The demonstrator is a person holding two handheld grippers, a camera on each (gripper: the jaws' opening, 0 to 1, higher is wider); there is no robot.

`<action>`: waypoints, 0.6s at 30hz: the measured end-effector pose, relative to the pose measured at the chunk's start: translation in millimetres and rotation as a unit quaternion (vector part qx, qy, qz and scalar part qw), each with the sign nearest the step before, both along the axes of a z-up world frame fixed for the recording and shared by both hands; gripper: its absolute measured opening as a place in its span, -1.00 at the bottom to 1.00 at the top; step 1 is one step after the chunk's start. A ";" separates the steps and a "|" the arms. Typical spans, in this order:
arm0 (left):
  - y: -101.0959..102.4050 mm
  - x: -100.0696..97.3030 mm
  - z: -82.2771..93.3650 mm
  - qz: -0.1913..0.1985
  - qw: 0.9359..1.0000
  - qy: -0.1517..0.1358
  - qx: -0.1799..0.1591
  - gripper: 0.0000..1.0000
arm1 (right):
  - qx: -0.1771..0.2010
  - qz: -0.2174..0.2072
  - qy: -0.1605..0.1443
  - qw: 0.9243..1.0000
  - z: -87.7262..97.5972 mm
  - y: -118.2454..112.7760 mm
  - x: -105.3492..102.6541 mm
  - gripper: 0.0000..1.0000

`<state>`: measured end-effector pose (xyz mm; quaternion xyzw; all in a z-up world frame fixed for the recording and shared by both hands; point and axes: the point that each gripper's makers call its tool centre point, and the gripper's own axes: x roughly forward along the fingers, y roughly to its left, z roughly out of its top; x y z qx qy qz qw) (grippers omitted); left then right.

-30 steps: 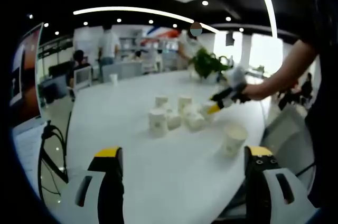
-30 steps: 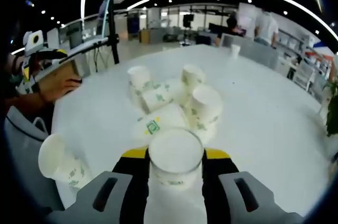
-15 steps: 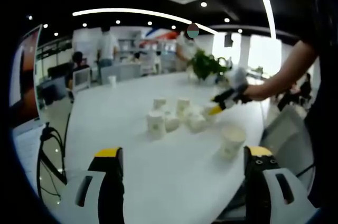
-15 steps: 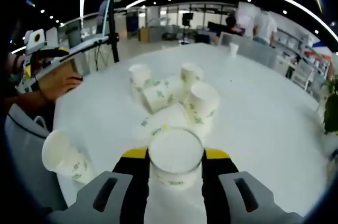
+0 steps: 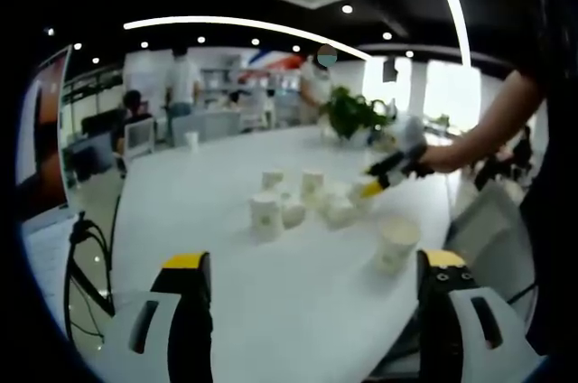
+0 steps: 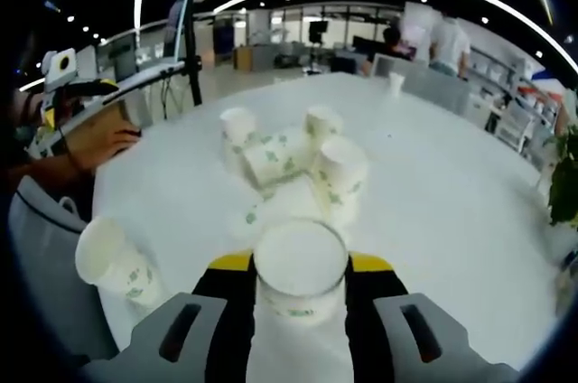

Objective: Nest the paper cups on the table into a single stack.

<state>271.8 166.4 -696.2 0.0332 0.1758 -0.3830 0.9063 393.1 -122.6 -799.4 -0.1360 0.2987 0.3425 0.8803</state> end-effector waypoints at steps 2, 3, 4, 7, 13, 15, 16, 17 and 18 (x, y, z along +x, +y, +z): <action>-0.3 -1.2 -0.5 -0.001 1.000 0.001 0.001 0.89 | -0.002 0.000 0.000 1.000 -1.1 -1.9 -0.3 -0.30; -0.4 -1.4 -0.4 -0.002 1.000 -0.001 0.001 0.89 | -0.003 -0.001 0.000 1.000 0.0 -2.4 -2.2 -0.30; -0.3 -1.7 -0.4 -0.002 1.000 -0.001 0.000 0.88 | -0.005 0.000 0.000 1.000 -0.1 -2.8 -2.7 -0.30; 0.0 -3.1 -0.2 -0.003 1.000 0.000 0.000 0.88 | -0.006 0.000 0.000 1.000 -0.1 -4.7 -4.7 -0.30; 0.3 -3.4 0.7 -0.003 1.000 -0.001 -0.001 0.87 | -0.012 0.000 0.001 1.000 -0.9 -9.7 -6.9 -0.30; -0.1 -3.3 0.6 -0.003 1.000 0.000 -0.001 0.86 | -0.013 0.000 0.004 1.000 -1.6 -11.2 -8.4 -0.30; -0.4 -3.3 0.7 -0.004 1.000 -0.001 -0.002 0.86 | -0.015 0.000 0.005 1.000 -1.6 -11.8 -9.2 -0.30; -0.7 -3.3 0.7 -0.004 1.000 -0.001 -0.003 0.85 | -0.016 0.000 0.005 1.000 -1.4 -12.5 -9.8 -0.30; -1.4 -3.5 0.4 -0.004 1.000 0.000 -0.004 0.84 | -0.014 0.000 0.005 1.000 -0.9 -13.2 -10.5 -0.30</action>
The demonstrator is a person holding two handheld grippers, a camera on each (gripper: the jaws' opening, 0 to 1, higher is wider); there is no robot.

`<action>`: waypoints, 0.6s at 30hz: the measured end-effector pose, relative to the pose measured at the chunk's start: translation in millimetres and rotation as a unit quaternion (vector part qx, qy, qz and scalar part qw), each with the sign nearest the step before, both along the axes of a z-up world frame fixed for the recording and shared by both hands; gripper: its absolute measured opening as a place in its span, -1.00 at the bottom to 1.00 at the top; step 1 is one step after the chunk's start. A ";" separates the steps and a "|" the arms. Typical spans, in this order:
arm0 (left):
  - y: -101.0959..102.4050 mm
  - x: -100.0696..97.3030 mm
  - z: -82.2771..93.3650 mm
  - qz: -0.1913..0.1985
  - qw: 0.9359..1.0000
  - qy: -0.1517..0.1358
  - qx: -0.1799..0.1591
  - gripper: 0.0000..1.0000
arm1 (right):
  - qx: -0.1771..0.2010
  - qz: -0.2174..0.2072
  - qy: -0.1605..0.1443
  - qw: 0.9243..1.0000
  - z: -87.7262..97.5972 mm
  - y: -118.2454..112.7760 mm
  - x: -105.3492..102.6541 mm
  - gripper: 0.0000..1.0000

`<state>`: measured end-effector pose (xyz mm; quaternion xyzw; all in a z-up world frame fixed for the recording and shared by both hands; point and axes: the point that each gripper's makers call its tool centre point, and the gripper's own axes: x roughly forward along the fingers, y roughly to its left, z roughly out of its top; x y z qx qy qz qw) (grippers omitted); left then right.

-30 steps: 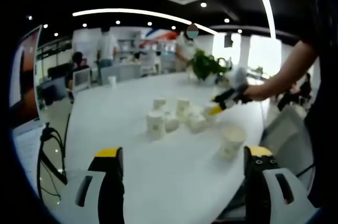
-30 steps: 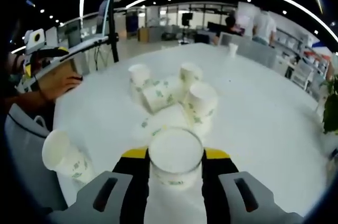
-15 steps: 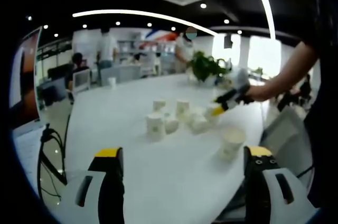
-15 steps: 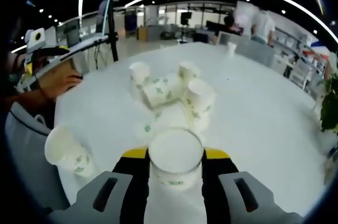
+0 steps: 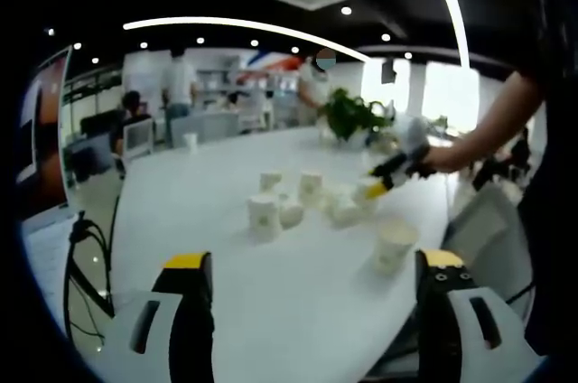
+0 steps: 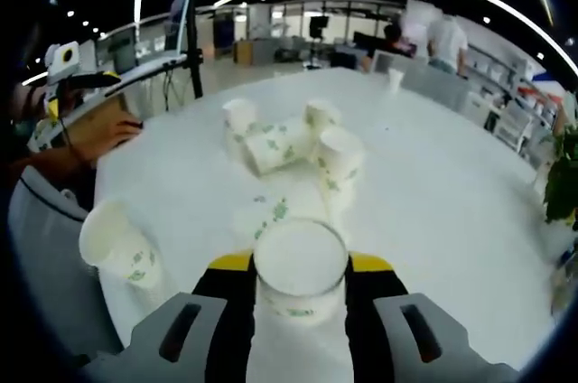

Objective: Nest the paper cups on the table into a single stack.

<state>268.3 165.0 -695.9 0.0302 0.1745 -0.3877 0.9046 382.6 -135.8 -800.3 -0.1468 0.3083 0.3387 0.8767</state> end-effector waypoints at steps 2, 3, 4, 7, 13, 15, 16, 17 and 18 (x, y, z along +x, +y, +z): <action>-1.3 -0.2 -0.3 -0.001 1.000 0.000 -0.001 0.84 | -0.004 0.002 0.001 1.000 -1.1 -1.6 -1.2 -0.30; -2.0 -0.1 0.0 -0.002 1.000 -0.001 -0.002 0.84 | -0.005 0.002 0.001 1.000 -1.4 -2.4 -1.5 -0.30; -2.6 0.0 0.1 -0.002 1.000 -0.001 -0.002 0.84 | -0.003 0.002 0.002 1.000 -1.5 -2.9 -2.1 -0.30; -2.9 0.9 1.3 -0.002 1.000 -0.002 -0.003 0.84 | -0.007 0.003 0.003 1.000 -2.7 -4.9 -3.7 -0.30; -0.1 5.9 3.2 0.007 1.000 -0.010 -0.002 0.93 | -0.010 0.002 0.003 1.000 -1.9 -8.2 -6.5 -0.30; -0.6 5.4 3.4 0.007 1.000 -0.007 -0.005 0.92 | -0.009 0.002 0.004 1.000 -0.9 -9.1 -8.1 -0.30; -0.5 5.4 3.3 0.007 1.000 -0.008 -0.004 0.92 | -0.009 0.002 0.004 1.000 -0.4 -9.2 -8.6 -0.30; -0.5 5.0 2.8 0.005 1.000 -0.008 -0.002 0.91 | -0.010 0.002 0.003 1.000 -0.1 -9.8 -9.1 -0.30; -0.8 4.5 2.5 0.005 1.000 -0.008 -0.002 0.92 | -0.010 0.002 0.003 1.000 0.2 -10.4 -9.3 -0.30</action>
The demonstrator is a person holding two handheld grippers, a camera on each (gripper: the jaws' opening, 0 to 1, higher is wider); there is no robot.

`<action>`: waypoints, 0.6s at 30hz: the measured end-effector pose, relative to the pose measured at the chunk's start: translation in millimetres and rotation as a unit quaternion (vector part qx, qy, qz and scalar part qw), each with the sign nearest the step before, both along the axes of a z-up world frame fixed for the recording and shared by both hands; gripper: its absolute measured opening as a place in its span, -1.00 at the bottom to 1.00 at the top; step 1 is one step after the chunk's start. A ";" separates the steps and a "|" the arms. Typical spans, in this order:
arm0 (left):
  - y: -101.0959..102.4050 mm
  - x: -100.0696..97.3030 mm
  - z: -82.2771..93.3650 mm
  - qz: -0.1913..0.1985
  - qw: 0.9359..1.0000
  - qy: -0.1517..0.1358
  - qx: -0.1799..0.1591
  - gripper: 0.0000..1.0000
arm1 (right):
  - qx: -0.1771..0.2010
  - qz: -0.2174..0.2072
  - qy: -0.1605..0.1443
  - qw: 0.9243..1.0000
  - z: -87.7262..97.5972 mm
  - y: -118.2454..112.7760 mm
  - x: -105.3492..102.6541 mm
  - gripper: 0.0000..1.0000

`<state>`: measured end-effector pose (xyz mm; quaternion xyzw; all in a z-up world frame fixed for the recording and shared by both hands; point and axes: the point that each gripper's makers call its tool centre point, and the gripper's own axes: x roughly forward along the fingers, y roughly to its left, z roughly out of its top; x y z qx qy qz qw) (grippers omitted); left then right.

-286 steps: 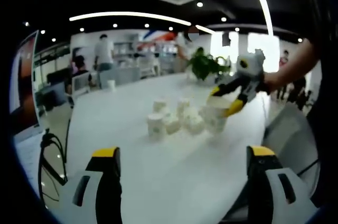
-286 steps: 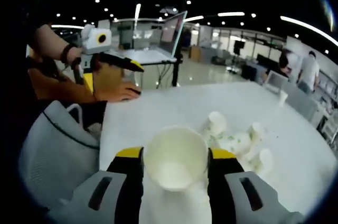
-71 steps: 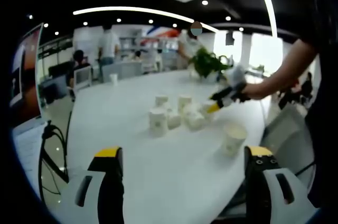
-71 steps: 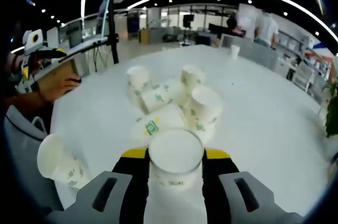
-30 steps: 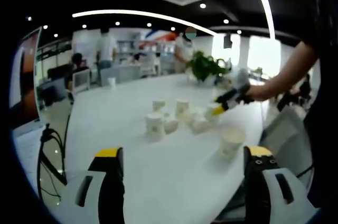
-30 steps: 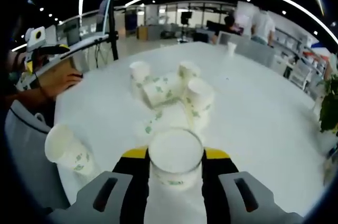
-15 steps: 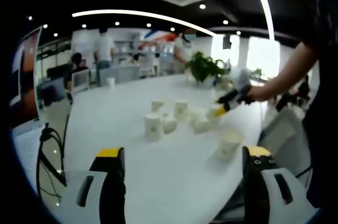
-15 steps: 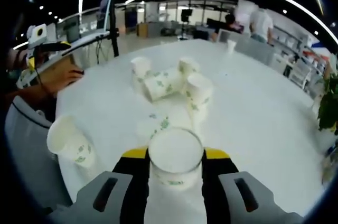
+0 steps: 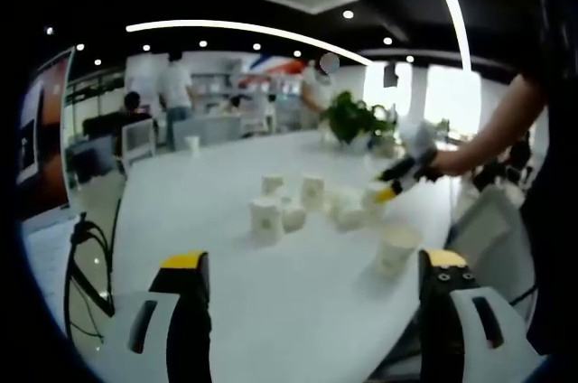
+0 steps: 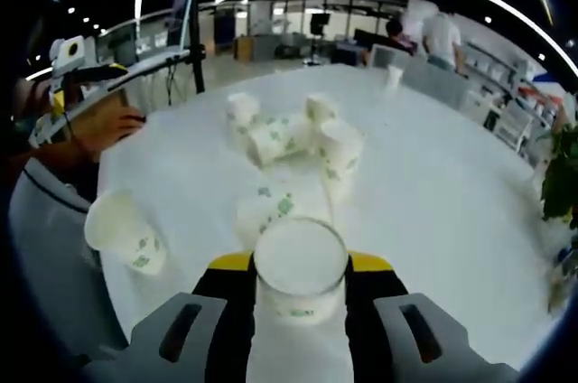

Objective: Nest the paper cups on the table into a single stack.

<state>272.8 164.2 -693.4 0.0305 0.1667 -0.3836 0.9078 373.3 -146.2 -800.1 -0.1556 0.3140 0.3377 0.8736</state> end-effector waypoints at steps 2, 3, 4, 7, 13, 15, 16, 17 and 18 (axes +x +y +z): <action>0.8 0.2 -0.7 0.002 1.000 -0.001 0.002 0.94 | 0.002 -0.003 0.001 1.000 1.4 -1.3 -1.9 -0.30; 0.9 0.1 -0.6 0.002 1.000 -0.001 0.001 0.93 | 0.002 -0.004 0.000 1.000 1.7 -2.3 -2.3 -0.30; 0.7 -0.5 -0.6 0.002 1.000 0.001 -0.001 0.92 | 0.002 -0.004 -0.002 1.000 2.5 -3.3 -3.2 -0.30; 0.3 -0.9 -1.7 0.002 1.000 0.003 -0.001 0.92 | 0.010 -0.007 -0.004 1.000 7.9 -3.9 -8.2 -0.30; -0.2 -0.9 -2.1 0.002 1.000 0.002 -0.002 0.93 | 0.025 -0.011 -0.013 1.000 20.8 -2.7 -15.3 -0.30; 0.0 -1.3 -3.1 0.001 1.000 0.003 -0.001 0.92 | 0.034 -0.010 -0.020 0.999 28.3 -0.5 -17.6 -0.30; 0.0 -1.6 -4.0 0.001 1.000 0.004 -0.001 0.92 | 0.039 -0.009 -0.025 0.999 33.1 1.1 -18.4 -0.30; 0.0 -1.7 -4.0 0.001 1.000 0.003 -0.001 0.92 | 0.043 -0.009 -0.029 0.999 36.4 2.4 -18.8 -0.30; -0.1 -1.9 -4.1 0.001 1.000 0.003 -0.001 0.92 | 0.048 -0.011 -0.033 0.998 40.3 3.4 -18.9 -0.30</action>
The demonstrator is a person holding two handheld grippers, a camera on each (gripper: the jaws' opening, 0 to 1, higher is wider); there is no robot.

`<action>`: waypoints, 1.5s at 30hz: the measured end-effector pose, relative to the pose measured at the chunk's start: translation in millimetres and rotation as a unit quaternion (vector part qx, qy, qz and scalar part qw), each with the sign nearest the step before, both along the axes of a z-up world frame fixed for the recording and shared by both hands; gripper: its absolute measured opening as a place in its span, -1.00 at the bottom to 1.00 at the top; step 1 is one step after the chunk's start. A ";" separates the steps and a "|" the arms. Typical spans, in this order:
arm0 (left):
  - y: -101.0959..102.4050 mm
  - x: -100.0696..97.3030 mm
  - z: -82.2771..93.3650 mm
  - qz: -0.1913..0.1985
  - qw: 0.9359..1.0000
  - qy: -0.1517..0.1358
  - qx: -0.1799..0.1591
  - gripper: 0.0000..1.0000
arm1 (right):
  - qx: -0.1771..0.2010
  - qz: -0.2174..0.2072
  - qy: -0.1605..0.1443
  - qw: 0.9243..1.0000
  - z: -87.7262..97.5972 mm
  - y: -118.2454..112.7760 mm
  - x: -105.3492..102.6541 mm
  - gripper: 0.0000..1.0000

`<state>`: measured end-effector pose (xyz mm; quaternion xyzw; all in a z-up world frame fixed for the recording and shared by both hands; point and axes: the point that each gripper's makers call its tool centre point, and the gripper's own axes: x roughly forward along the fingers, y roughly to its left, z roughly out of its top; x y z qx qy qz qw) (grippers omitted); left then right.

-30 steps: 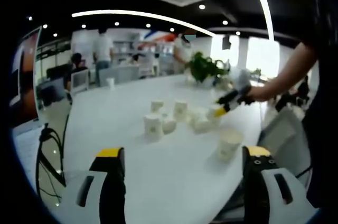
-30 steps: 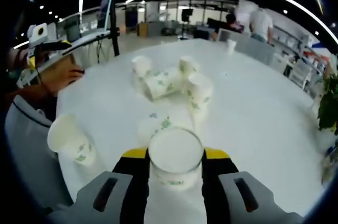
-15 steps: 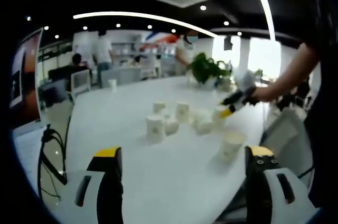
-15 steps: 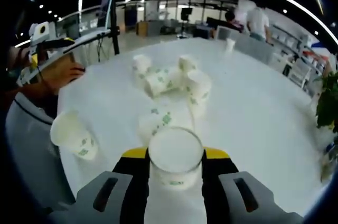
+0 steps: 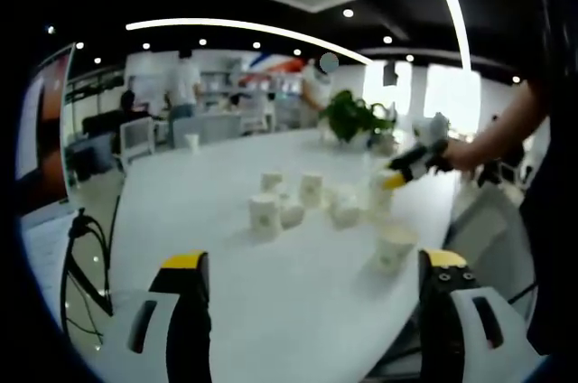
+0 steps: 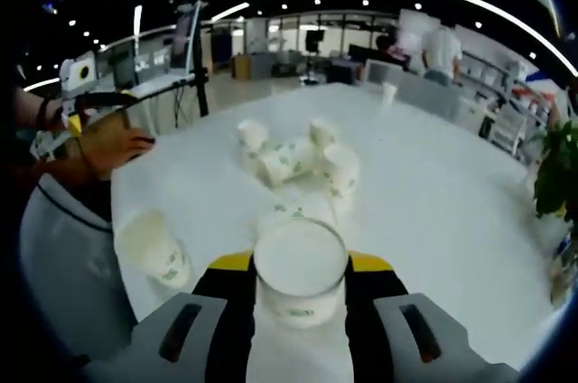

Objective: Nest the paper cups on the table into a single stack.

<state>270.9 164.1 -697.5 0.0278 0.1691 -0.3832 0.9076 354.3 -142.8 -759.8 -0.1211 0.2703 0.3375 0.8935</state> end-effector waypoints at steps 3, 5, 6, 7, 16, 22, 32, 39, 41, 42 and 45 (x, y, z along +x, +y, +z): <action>0.2 -0.1 -0.5 0.000 1.000 0.002 0.001 0.92 | 0.020 -0.006 -0.013 1.000 14.2 5.3 -0.8 -0.30; 0.0 0.5 0.0 -0.001 1.000 0.002 0.000 0.91 | 0.025 -0.006 -0.016 1.000 18.7 8.0 -1.4 -0.30; -0.1 1.2 0.3 -0.001 1.000 0.000 0.000 0.91 | 0.029 -0.007 -0.019 0.999 22.0 10.0 -1.7 -0.30; -0.1 1.7 0.3 -0.002 1.000 0.000 0.001 0.91 | 0.038 -0.008 -0.021 0.999 26.2 12.7 -1.8 -0.30; -2.0 2.4 0.2 -0.003 1.000 -0.001 0.002 0.91 | 0.110 -0.038 -0.014 0.993 44.3 23.7 -5.3 -0.30; -3.8 1.5 -0.8 -0.005 1.000 0.001 0.000 0.90 | 0.140 -0.039 -0.008 0.989 52.6 32.0 -10.2 -0.30; -7.4 1.2 -0.7 -0.007 1.000 0.002 -0.002 0.90 | 0.219 -0.037 -0.004 0.975 71.8 54.6 -18.1 -0.30; -13.5 2.6 1.8 -0.013 1.000 0.002 -0.006 0.89 | 0.260 -0.038 0.005 0.965 81.9 64.8 -21.4 -0.30; -15.7 3.3 1.8 -0.016 1.000 0.002 -0.007 0.89 | 0.268 -0.041 0.009 0.962 82.6 66.1 -21.7 -0.30; -17.6 3.4 2.2 -0.018 1.000 0.000 -0.007 0.89 | 0.271 -0.042 0.011 0.962 83.1 67.2 -21.7 -0.30; -21.6 4.5 2.8 -0.019 1.000 0.002 -0.011 0.89 | 0.276 -0.040 0.010 0.960 85.4 71.2 -22.4 -0.30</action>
